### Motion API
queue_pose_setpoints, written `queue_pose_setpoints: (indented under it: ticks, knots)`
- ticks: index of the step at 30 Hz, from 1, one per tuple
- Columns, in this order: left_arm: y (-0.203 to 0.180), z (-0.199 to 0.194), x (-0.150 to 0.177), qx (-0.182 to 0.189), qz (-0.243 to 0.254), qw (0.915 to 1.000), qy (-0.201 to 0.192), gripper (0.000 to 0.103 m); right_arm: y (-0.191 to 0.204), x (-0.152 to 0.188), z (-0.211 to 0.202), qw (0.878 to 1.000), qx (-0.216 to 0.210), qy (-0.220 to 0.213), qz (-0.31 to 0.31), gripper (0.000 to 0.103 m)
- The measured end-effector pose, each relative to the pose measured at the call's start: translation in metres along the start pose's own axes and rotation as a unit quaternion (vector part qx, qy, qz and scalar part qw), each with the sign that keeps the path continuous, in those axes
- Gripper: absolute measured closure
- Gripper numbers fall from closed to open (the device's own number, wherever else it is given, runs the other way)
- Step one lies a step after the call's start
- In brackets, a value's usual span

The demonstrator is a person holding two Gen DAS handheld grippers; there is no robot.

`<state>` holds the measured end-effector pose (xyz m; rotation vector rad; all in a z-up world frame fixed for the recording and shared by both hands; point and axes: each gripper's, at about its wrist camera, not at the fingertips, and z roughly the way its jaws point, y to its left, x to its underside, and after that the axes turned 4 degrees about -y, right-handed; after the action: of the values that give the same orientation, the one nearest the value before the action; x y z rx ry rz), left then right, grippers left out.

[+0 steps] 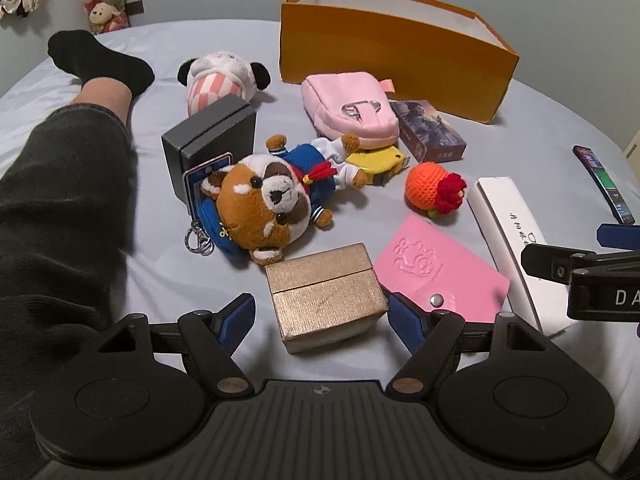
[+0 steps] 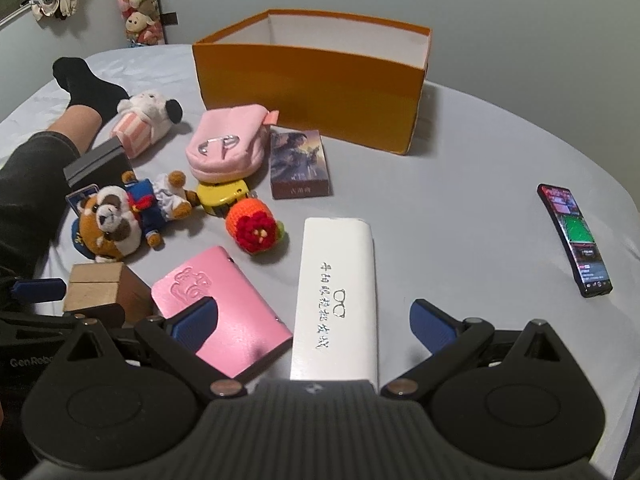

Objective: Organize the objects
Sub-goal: 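Grasp the gold cardboard box with the left gripper while the right gripper grasps the white glasses case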

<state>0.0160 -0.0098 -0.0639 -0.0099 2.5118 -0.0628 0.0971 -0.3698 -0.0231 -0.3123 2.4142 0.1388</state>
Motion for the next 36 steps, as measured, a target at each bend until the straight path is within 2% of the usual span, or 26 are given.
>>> queue_pose_setpoints:
  ticks: [19, 24, 28, 31, 35, 36]
  knots:
    - [0.006, 0.029, -0.005, 0.016, -0.016, 0.9996, 0.018, 0.018, -0.008, 0.001, 0.051, 0.999, 0.006, 0.035, 0.013, 0.001]
    - [0.002, 0.033, -0.006, 0.012, -0.003, 0.9998, 0.015, 0.018, -0.012, 0.001, 0.061, 0.999, 0.014, 0.037, 0.018, 0.001]
    - [0.005, 0.035, -0.006, 0.017, -0.005, 0.9998, 0.013, 0.022, -0.015, 0.002, 0.064, 0.999, 0.016, 0.037, 0.022, 0.003]
    - [0.008, 0.036, -0.007, 0.028, -0.012, 0.9995, 0.013, 0.023, -0.016, 0.001, 0.066, 0.999, 0.01, 0.037, 0.028, 0.011]
    - [0.008, 0.034, -0.006, 0.032, -0.005, 0.9994, 0.01, 0.024, -0.015, 0.001, 0.068, 0.999, 0.013, 0.044, 0.024, 0.029]
    - [0.008, 0.033, -0.005, 0.034, -0.006, 0.9994, 0.008, 0.024, -0.016, 0.002, 0.068, 0.999, 0.011, 0.045, 0.025, 0.036]
